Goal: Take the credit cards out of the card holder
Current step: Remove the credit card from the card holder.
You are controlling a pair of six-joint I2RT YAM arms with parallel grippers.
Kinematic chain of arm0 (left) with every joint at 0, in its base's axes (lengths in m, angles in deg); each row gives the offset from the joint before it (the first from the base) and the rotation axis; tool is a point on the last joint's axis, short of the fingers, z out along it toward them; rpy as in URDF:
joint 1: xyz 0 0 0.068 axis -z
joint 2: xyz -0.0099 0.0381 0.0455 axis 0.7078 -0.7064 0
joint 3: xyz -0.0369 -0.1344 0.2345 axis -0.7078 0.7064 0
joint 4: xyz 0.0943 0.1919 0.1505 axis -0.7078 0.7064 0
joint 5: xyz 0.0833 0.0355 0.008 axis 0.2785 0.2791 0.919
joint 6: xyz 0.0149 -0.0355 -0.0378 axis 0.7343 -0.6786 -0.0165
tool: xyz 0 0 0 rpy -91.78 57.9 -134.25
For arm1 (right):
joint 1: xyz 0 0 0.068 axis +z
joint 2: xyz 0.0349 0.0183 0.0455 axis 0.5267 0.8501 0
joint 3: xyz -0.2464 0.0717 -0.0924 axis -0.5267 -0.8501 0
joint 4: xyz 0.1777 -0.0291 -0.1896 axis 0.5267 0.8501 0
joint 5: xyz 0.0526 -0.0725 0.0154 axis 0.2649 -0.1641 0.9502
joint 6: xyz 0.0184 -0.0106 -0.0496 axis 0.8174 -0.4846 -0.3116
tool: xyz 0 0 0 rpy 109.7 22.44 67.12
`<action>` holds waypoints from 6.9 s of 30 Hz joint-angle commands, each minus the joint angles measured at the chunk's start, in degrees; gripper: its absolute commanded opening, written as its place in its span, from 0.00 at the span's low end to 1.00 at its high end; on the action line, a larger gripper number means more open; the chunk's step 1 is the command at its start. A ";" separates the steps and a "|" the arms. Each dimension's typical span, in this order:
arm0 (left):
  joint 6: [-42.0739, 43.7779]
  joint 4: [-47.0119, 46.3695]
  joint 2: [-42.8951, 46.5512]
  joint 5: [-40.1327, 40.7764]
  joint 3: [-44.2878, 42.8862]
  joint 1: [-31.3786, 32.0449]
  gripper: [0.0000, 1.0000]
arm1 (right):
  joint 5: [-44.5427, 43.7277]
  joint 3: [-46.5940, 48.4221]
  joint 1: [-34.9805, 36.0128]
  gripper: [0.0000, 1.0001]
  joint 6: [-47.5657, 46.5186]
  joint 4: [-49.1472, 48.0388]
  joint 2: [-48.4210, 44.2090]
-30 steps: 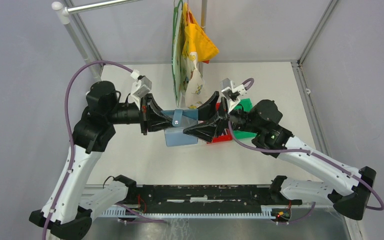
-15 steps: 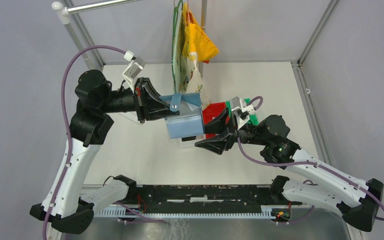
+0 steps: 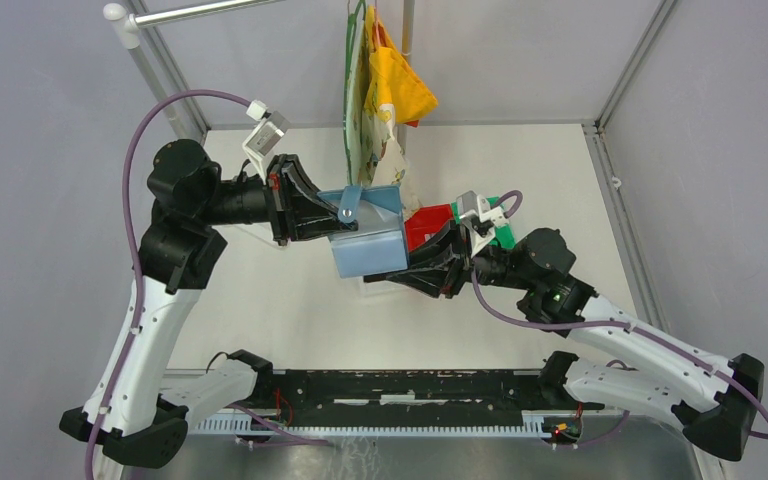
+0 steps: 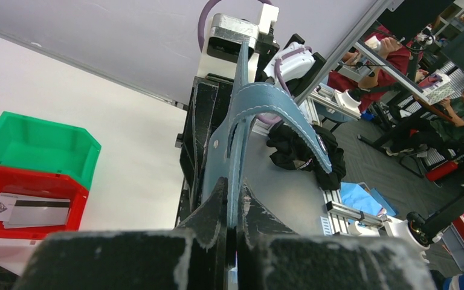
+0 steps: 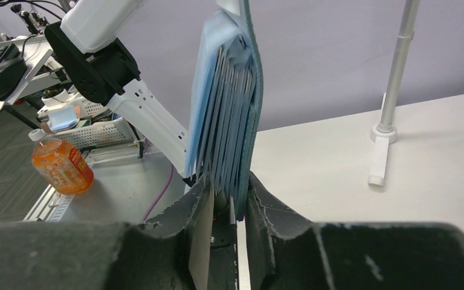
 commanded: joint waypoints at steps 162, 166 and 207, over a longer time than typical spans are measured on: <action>61.99 37.40 12.64 21.18 16.69 -0.14 0.83 | 2.17 25.39 0.16 0.00 -2.73 31.12 17.91; 56.50 34.43 12.51 17.96 17.57 -0.09 0.65 | 4.29 25.45 0.16 0.00 -2.22 30.60 18.78; 24.17 23.22 2.71 -9.67 11.76 -0.21 0.26 | 11.21 21.95 0.16 0.00 -0.11 22.14 17.36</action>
